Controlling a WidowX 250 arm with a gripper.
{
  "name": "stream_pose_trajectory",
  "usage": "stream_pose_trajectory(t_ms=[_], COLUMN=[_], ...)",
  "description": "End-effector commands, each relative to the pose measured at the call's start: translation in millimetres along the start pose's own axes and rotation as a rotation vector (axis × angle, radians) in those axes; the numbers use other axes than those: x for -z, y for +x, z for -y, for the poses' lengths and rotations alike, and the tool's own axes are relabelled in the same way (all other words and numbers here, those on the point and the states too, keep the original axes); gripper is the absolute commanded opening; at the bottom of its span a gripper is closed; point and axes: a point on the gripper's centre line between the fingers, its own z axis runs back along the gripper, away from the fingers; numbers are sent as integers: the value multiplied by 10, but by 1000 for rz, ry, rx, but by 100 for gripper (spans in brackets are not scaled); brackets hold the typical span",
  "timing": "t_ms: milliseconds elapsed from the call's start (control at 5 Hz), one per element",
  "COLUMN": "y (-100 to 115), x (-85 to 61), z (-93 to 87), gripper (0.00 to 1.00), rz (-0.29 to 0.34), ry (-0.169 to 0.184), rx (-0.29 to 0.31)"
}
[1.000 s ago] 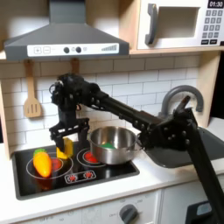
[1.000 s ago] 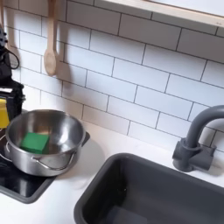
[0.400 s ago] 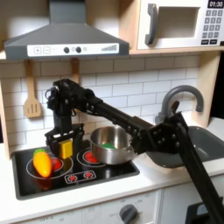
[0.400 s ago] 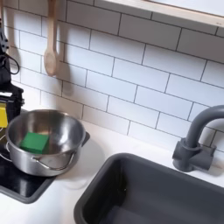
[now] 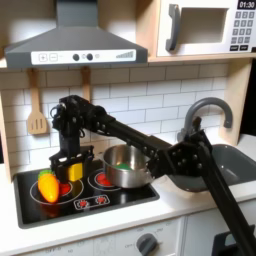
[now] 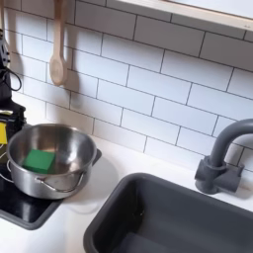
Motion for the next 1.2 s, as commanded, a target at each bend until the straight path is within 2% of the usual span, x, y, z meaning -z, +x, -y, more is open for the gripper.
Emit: stream_pose_trajectory(t_ms=[0, 600, 800, 1000], y=[27, 38, 43, 29], x=[-4, 37, 33, 20], z=[0, 23, 29, 49], gripper=[100, 100, 34, 0], rz=[25, 32, 47, 60], ry=[1, -4, -19, -36], rx=[1, 16, 24, 27])
